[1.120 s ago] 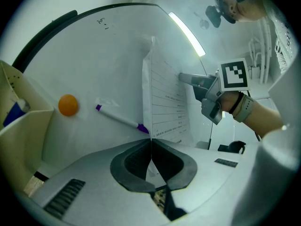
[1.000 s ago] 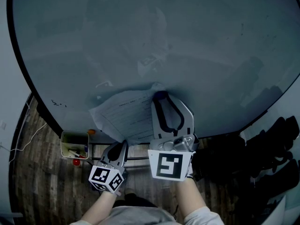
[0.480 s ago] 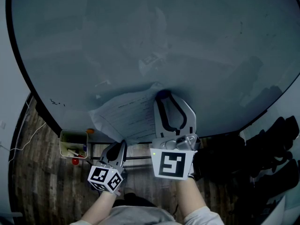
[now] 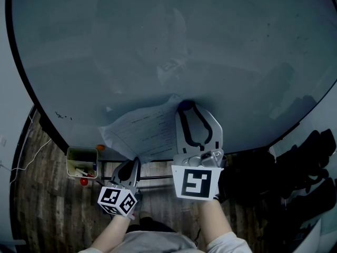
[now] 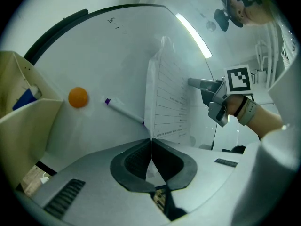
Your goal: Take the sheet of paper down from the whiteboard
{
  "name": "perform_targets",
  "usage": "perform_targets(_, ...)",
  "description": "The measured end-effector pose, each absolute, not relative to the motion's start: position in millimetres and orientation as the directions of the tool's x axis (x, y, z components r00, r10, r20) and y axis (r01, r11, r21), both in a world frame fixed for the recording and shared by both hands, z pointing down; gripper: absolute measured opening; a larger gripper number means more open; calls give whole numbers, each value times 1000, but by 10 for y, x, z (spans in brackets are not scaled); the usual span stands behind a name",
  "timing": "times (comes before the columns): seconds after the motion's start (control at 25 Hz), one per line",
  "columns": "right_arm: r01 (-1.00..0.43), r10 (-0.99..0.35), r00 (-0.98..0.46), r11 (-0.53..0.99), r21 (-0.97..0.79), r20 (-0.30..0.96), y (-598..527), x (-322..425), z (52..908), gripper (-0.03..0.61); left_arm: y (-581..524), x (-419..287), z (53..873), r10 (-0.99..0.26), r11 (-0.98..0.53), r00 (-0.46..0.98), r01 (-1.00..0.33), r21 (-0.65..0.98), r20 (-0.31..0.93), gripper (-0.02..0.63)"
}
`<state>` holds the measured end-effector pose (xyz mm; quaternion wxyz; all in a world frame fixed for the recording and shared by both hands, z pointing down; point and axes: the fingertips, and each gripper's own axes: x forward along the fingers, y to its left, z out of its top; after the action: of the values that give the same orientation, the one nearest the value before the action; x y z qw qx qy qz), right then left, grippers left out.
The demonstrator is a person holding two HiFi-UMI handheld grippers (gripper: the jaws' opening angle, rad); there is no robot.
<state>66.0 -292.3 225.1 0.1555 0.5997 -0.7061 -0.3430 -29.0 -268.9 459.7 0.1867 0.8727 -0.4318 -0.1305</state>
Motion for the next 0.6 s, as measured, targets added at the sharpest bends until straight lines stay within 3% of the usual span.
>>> perform_targets(0.6, -771, -951, -223, 39, 636, -212, -2912, 837, 2189, 130, -2615, -274, 4668, -813, -525, 581, -706, 474, -36, 17)
